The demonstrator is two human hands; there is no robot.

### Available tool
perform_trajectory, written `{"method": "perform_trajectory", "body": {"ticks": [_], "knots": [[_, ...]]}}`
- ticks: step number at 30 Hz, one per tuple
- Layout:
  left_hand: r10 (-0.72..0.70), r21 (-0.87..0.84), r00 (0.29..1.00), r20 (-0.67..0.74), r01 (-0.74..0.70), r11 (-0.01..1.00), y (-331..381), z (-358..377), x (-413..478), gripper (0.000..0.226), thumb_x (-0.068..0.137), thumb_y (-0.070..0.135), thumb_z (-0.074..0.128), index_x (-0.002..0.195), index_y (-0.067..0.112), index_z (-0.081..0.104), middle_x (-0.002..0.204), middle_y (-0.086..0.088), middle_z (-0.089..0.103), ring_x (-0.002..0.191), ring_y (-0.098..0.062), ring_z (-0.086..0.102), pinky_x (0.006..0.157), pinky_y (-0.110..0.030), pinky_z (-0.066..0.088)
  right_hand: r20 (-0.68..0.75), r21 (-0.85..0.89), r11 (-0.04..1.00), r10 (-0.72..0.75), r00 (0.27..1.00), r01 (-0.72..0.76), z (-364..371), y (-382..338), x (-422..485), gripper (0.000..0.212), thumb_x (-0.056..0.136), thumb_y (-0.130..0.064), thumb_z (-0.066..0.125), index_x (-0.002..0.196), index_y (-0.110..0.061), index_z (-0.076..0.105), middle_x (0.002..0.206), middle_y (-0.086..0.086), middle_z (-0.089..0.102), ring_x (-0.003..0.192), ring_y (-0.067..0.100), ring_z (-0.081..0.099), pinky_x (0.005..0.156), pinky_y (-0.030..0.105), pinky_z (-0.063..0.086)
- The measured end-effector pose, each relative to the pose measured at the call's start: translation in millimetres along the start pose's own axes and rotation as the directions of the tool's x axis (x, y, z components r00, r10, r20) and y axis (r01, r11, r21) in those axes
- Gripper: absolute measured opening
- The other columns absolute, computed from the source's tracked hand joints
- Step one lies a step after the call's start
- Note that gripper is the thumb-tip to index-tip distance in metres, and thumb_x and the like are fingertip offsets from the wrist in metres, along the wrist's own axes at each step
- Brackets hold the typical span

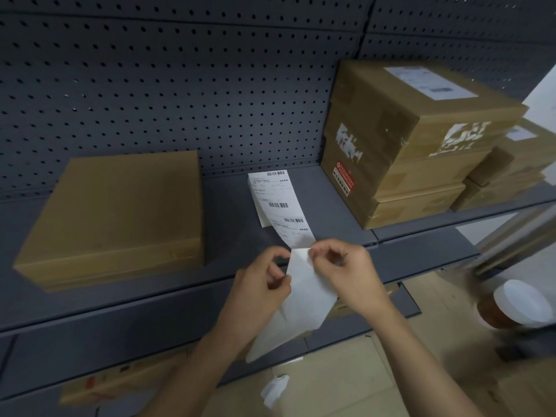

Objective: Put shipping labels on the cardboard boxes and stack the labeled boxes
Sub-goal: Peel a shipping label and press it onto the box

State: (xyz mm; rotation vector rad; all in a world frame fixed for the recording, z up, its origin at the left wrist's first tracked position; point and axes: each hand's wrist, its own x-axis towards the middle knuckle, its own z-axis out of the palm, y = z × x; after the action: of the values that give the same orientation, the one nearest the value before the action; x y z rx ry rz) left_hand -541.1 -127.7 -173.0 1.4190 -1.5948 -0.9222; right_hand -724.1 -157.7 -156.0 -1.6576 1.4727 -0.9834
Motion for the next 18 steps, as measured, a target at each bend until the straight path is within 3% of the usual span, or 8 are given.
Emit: {"method": "perform_trajectory", "body": {"ticks": [6, 9, 13, 18], "knots": [[0.123, 0.191, 0.989, 0.087, -0.138, 0.972, -5.0, -9.8, -2.4, 0.058, 0.093, 0.011, 0.057, 0.141, 0.041, 0.047, 0.079, 0.007, 0.051, 0.072, -0.011, 0.055, 0.074, -0.034, 0.053, -0.099, 0.1, 0.991, 0.103, 0.99, -0.093, -5.2, -15.0, 24.7, 0.013, 0.088, -0.01, 0.068, 0.078, -0.014, 0.075, 0.066, -0.009, 0.069, 0.064, 0.003, 0.06, 0.068, 0.023, 0.05], [0.073, 0.28, 0.988, 0.134, -0.109, 0.954, -7.2, -11.9, -0.4, 0.058, 0.096, 0.016, 0.054, 0.146, 0.041, 0.039, 0.084, 0.007, 0.048, 0.076, -0.009, 0.056, 0.074, -0.037, 0.055, -0.107, 0.053, 0.993, 0.114, 0.988, -0.109, -8.6, -20.6, 43.0, 0.013, 0.088, -0.011, 0.067, 0.077, -0.011, 0.074, 0.061, -0.01, 0.064, 0.058, 0.002, 0.055, 0.063, 0.022, 0.047], [0.015, 0.303, 0.987, 0.161, -0.064, 0.951, -7.7, -15.3, -1.3, 0.055, 0.098, 0.017, 0.051, 0.148, 0.038, 0.038, 0.079, 0.012, 0.041, 0.072, -0.008, 0.05, 0.068, -0.025, 0.049, -0.085, -0.059, 0.993, 0.096, 0.992, -0.101, -17.9, -30.2, 65.1, 0.014, 0.086, -0.015, 0.07, 0.073, -0.016, 0.073, 0.066, -0.008, 0.067, 0.061, 0.003, 0.057, 0.065, 0.023, 0.046], [-0.076, 0.356, 0.983, 0.169, 0.011, 0.934, -14.9, -16.3, -3.1, 0.056, 0.096, 0.017, 0.048, 0.145, 0.042, 0.042, 0.09, 0.003, 0.044, 0.086, -0.019, 0.056, 0.074, -0.03, 0.049, -0.121, -0.089, 0.994, 0.056, 0.991, -0.067, -31.3, -39.5, 84.3, 0.018, 0.084, -0.017, 0.071, 0.067, -0.021, 0.07, 0.065, -0.011, 0.066, 0.067, 0.008, 0.059, 0.069, 0.026, 0.048]]}}
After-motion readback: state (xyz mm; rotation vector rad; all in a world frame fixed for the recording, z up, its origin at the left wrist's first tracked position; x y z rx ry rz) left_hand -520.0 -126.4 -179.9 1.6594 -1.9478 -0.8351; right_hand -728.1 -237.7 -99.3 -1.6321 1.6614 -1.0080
